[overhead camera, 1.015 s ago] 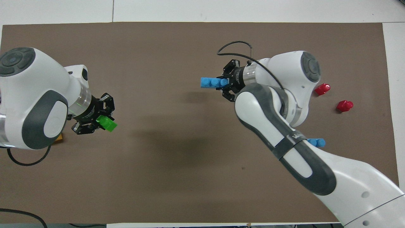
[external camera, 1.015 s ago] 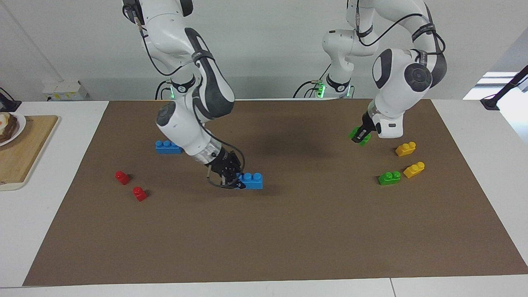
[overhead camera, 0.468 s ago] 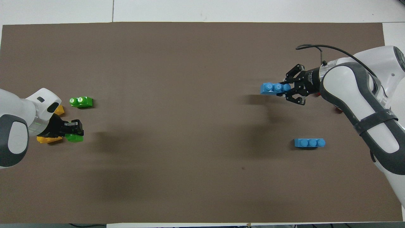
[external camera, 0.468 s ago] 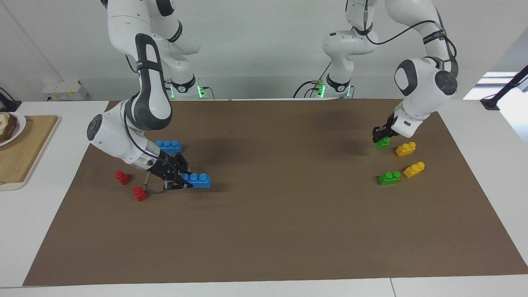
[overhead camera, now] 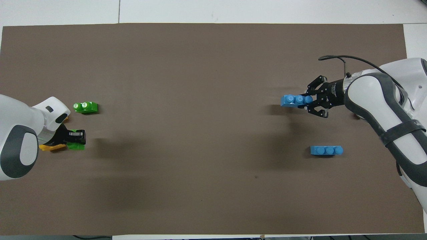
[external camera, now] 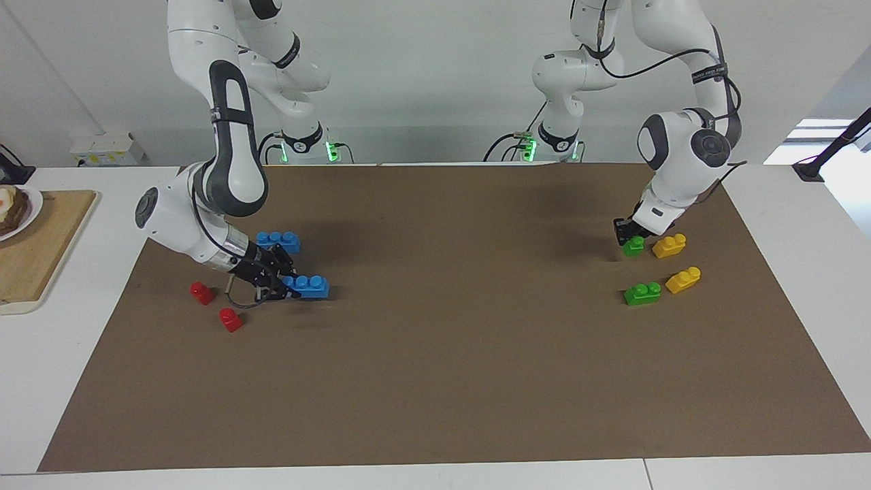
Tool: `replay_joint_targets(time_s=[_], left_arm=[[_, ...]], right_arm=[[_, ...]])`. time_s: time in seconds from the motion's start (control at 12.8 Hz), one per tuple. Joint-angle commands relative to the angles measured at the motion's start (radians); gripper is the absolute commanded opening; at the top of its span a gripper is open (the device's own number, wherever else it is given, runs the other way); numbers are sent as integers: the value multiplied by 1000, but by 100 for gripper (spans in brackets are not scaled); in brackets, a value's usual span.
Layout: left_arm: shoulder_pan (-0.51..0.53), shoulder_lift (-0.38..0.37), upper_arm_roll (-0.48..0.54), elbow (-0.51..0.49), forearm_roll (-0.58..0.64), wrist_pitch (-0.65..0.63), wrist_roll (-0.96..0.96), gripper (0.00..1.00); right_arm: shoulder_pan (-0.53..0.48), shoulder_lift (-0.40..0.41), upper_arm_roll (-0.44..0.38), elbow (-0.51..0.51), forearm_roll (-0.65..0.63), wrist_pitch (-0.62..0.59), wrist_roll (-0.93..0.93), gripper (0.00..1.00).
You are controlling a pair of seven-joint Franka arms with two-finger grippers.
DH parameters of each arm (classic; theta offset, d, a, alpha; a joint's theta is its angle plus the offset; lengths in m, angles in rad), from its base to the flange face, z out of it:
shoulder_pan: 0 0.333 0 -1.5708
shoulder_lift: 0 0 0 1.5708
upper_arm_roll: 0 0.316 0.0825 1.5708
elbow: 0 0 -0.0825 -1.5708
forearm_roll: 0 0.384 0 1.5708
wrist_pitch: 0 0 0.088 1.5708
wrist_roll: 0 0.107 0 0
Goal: Remove green block with left arm and hold with right
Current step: 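Carry the green piece toward yellow bricks while the right gripper carries blue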
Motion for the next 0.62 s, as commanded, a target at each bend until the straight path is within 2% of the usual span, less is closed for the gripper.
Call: replay_joint_targets(time_s=[0.0,0.55], left_arm=[[14,-11,-8,-73,19,104,-41,0],[30,12,-10,-104,6,175,-117,0]], right_arm=[[-25,-47,16,-64,-10,27,-43,0],[-71,-54,16,-86,-10,26,-110,0]])
